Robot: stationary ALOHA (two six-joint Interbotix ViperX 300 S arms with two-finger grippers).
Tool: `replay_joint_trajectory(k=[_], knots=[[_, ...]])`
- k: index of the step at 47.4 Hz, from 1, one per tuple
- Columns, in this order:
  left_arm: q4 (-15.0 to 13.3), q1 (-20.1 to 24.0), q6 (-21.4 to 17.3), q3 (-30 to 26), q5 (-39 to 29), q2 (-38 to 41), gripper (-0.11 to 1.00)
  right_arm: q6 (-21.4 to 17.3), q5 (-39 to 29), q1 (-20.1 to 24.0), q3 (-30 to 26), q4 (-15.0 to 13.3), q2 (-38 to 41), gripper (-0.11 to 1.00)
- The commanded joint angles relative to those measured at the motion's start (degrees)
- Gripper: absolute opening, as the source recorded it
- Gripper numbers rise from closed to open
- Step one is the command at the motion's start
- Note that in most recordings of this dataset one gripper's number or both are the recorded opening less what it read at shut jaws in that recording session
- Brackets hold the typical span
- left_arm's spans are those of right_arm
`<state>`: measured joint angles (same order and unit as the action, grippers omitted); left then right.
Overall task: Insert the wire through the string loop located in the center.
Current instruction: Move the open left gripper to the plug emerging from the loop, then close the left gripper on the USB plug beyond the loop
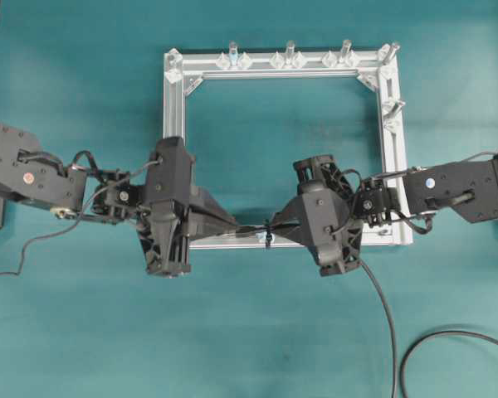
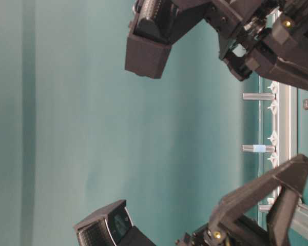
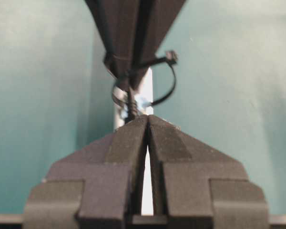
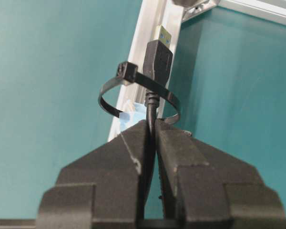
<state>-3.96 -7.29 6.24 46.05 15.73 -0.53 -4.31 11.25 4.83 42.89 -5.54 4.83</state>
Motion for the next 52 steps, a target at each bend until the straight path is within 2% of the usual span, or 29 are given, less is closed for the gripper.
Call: replay_joint_trajectory(k=[1,22,25,33,35,52], knots=[[0.3,-0.4,0.2,-1.2,-0.9,-1.4,0.00,0.1,0.5,-0.2,-1.1,-0.1,-0.8,0.07],[0.3,0.0,0.2,-2.4,-6.7,-0.9,0.01,0.1,1.0,-0.2,-1.1,-0.1,-0.8,0.07],[0.2,-0.1,0.2,-2.6,-6.6,-0.6,0.10,0.1,1.0,-0.1,-1.1,-0.1,-0.7,0.07],[0.3,0.0,0.0,-3.4,-6.7,0.0,0.54,0.1,1.1,-0.1,-1.0,-0.1,-0.8,0.07],[0.3,0.0,0.0,-3.6,-6.7,0.1,0.62,0.1,1.1,-0.2,-1.0,-0.1,-0.8,0.07],[0.3,-0.1,-0.1,-6.1,-8.0,1.8,0.65,0.1,1.2,-0.1,-0.8,-0.1,-0.8,0.07]])
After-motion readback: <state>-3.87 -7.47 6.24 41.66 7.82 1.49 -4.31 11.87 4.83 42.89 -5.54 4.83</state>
